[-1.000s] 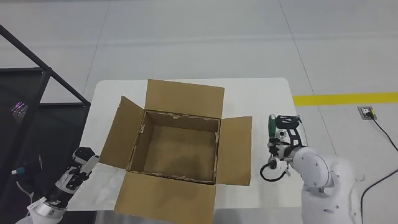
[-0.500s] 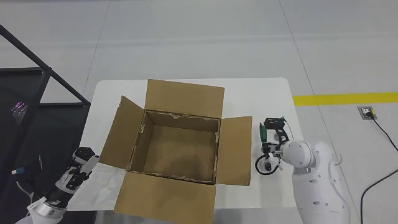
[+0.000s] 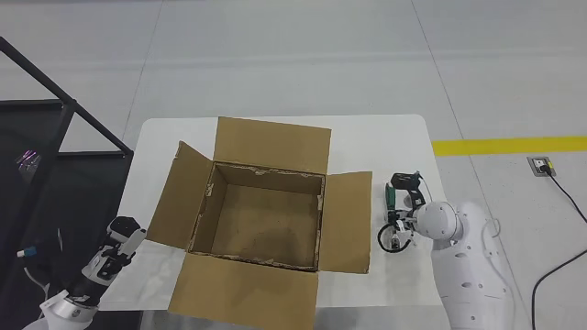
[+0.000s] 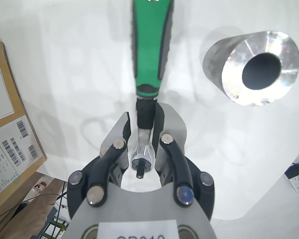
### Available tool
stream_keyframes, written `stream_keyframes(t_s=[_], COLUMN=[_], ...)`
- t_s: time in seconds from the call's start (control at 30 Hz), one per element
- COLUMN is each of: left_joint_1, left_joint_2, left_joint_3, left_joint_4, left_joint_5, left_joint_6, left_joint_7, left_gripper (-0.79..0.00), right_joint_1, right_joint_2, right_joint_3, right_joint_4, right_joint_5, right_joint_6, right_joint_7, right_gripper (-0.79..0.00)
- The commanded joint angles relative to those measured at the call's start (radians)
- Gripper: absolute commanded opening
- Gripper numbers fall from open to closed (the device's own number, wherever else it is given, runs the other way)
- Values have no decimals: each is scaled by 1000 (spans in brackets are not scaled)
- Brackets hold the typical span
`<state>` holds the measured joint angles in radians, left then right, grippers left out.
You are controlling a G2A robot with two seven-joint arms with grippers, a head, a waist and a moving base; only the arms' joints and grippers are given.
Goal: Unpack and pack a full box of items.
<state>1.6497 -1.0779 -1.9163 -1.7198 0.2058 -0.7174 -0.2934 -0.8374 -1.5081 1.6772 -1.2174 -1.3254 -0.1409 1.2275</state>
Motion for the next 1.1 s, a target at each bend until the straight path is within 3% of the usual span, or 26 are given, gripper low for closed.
stream_keyframes(t_s=[0.0, 0.2, 0.4, 0.43, 0.47, 0.5, 0.63, 0.83, 0.97, 1.07], left_joint_1=[0, 0, 0, 0, 0, 0, 0, 0, 0, 0], left_joint_2=[0, 0, 0, 0, 0, 0, 0, 0, 0, 0], left_joint_3=[0, 0, 0, 0, 0, 0, 0, 0, 0, 0], left_joint_4=[0, 0, 0, 0, 0, 0, 0, 0, 0, 0], left_joint_5=[0, 0, 0, 0, 0, 0, 0, 0, 0, 0], left_joint_6=[0, 0, 0, 0, 0, 0, 0, 0, 0, 0], left_joint_7=[0, 0, 0, 0, 0, 0, 0, 0, 0, 0], left_gripper=[0, 0, 0, 0, 0, 0, 0, 0, 0, 0], right_joint_1=[0, -26, -181, -218, -255, -290, -385, -397, -454, -531], right_joint_2=[3, 13, 22, 23, 24, 25, 33, 54, 65, 68], right_joint_3=[0, 11, 93, 111, 127, 140, 148, 107, 69, 30], right_joint_4=[1, -57, -358, -417, -472, -520, -634, -651, -693, -772], right_joint_5=[5, 56, 239, 290, 348, 410, 625, 831, 874, 803], right_joint_6=[0, 4, -17, -33, -55, -82, -212, -327, -423, -442], right_joint_7=[-1, -35, -122, -139, -155, -167, -134, -8, -10, -72], right_gripper=[-533, -471, -382, -265, -22, 0, 0, 0, 0, 0])
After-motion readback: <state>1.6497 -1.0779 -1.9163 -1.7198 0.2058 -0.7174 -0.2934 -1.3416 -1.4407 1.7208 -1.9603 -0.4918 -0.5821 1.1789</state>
